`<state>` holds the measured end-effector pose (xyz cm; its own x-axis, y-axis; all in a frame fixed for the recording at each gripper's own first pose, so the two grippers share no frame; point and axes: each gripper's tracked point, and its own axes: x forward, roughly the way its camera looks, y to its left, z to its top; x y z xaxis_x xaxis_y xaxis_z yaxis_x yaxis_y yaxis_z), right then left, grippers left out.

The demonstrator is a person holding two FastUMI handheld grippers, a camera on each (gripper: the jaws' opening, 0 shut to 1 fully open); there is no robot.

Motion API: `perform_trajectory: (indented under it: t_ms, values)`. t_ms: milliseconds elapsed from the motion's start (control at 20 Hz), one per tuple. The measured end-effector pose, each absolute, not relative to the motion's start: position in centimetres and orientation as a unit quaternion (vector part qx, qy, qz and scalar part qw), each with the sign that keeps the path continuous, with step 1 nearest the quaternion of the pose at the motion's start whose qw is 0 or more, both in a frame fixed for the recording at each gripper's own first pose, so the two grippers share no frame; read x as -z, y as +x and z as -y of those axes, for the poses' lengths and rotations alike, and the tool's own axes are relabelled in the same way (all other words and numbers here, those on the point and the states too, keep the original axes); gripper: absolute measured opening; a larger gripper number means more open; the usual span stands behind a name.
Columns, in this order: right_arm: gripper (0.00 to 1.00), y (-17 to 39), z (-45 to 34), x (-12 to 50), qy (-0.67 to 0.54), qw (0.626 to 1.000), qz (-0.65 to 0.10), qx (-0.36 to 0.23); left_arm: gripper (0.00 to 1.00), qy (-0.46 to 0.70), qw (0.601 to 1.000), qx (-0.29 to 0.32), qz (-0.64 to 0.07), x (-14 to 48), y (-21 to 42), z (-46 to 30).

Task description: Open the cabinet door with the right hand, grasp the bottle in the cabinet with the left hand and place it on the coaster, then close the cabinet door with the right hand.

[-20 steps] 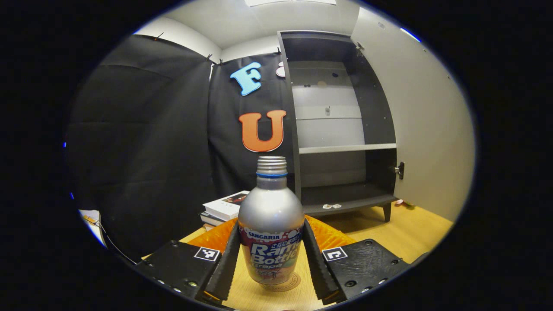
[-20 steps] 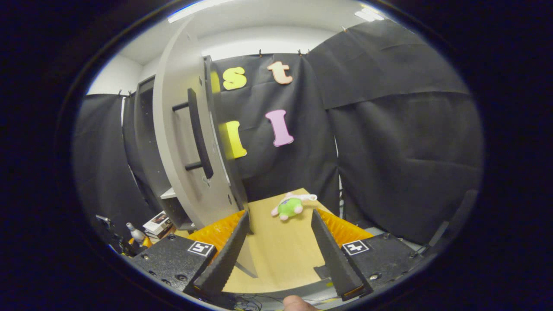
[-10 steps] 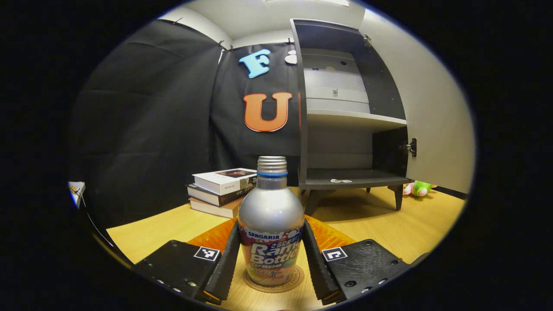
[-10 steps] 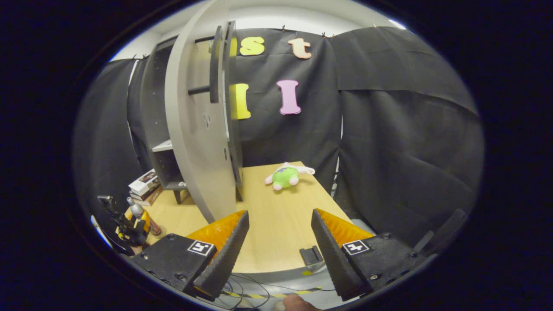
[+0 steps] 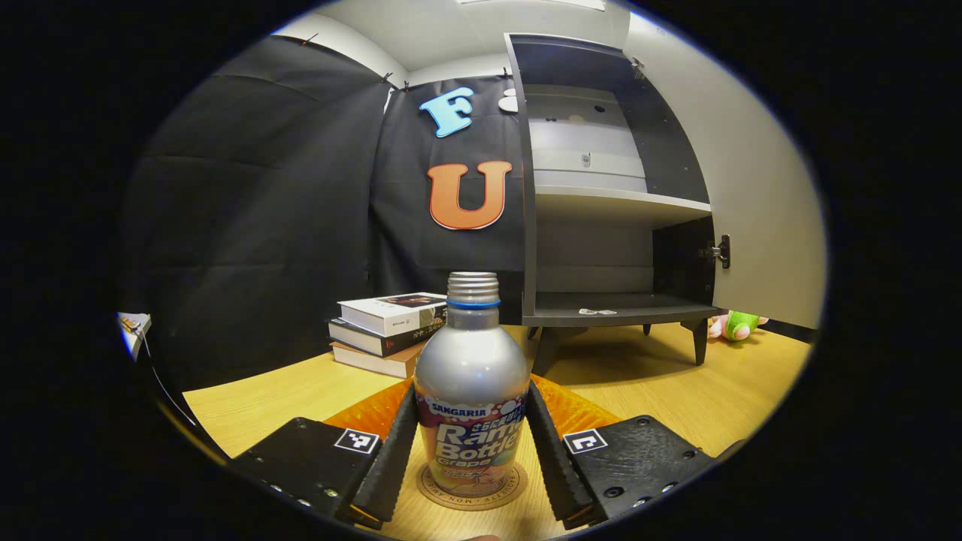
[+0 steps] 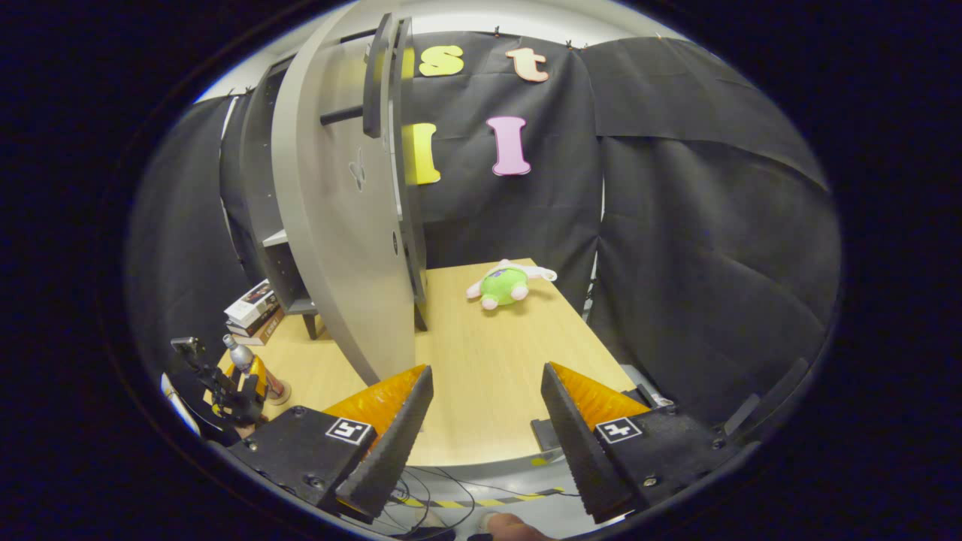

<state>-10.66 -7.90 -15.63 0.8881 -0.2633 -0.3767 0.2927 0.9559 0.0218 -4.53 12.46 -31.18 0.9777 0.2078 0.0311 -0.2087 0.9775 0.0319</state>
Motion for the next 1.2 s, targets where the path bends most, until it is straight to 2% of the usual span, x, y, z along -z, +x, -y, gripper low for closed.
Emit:
perform_trajectory:
  t_ms: [50, 100, 200, 250, 750, 900, 1050, 1200]
  values:
    - [0.94, -10.4, 7.9, 16.0, 0.035, 0.970, -0.192, 0.143, 0.87, 0.015, 0.995, -0.102, 0.017, 31.2, -4.4, -12.4]
    - [0.94, -10.1, 8.1, 16.1, 0.033, 0.970, -0.194, 0.143, 0.79, 0.015, 0.994, -0.102, 0.019, 31.2, -4.3, -12.5]
    - [0.94, -10.0, 8.1, 16.3, 0.035, 0.969, -0.196, 0.143, 0.83, 0.017, 0.994, -0.108, 0.023, 31.2, -4.5, -12.6]
    - [0.94, -9.8, 8.2, 16.4, 0.035, 0.969, -0.197, 0.143, 0.97, 0.019, 0.994, -0.107, 0.023, 31.3, -4.4, -12.5]
    - [0.94, -8.9, 8.0, 15.5, 0.041, 0.972, -0.181, 0.141, 0.96, 0.035, 0.994, -0.105, 0.013, 29.3, -4.5, -12.6]
    - [0.94, -8.2, 7.0, 15.0, 0.053, 0.978, -0.164, 0.116, 0.97, 0.052, 0.994, -0.092, 0.009, 27.4, -5.4, -11.9]
    - [0.94, -8.8, 8.2, 15.6, 0.035, 0.974, -0.177, 0.134, 0.96, 0.069, 0.994, -0.078, 0.004, 24.9, -6.7, -10.8]
    - [0.94, -9.4, 9.1, 13.5, 0.021, 0.976, -0.153, 0.156, 0.98, 0.084, 0.994, -0.064, 0.007, 21.8, -7.9, -9.8]
